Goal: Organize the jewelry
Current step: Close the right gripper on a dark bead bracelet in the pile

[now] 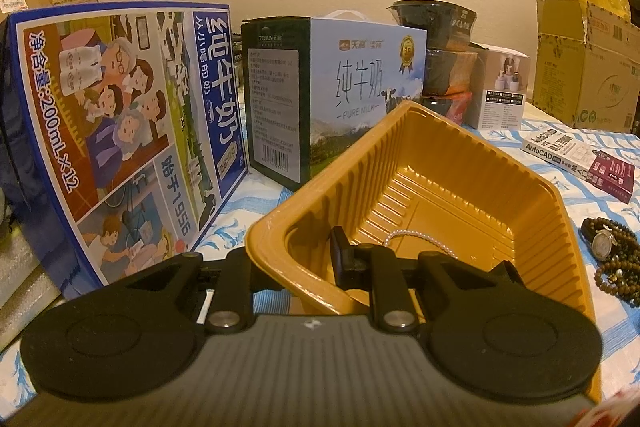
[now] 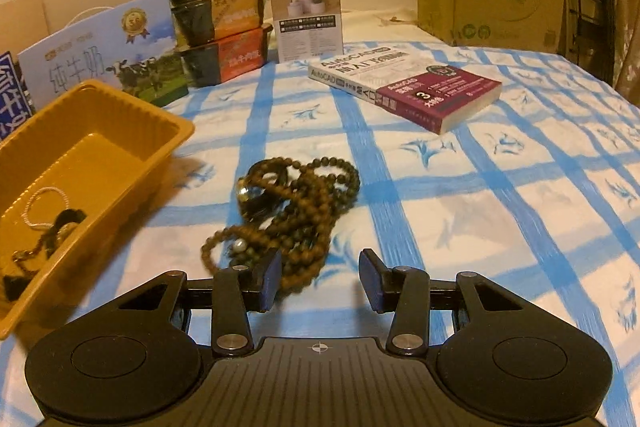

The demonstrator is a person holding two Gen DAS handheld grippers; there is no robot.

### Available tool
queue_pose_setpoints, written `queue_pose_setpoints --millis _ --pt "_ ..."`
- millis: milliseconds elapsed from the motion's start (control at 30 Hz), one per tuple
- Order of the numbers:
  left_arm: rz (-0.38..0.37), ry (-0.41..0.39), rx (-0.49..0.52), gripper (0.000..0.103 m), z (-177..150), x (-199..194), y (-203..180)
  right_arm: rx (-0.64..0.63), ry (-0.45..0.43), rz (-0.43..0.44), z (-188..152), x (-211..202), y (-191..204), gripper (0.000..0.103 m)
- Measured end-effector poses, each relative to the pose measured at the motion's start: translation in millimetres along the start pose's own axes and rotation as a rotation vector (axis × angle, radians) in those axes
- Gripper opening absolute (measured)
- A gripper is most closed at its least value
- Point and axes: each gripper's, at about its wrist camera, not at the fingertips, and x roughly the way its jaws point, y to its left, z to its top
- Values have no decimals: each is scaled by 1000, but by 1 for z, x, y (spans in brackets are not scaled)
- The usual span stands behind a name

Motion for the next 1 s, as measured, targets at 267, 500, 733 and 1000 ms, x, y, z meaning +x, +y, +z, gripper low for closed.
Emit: queue_pose_setpoints --millis 267,500,733,1000 --pt "0 -3 9 19 0 0 -1 30 12 -1 11 32 -8 24" --pt "-1 -3 8 19 0 0 -1 51 -65 26 10 8 -3 7" --pt "-1 -2 8 19 0 0 -1 98 -222 70 8 -72 9 7" --pt "0 -5 12 19 0 -2 -2 132 -290 49 13 -141 8 7"
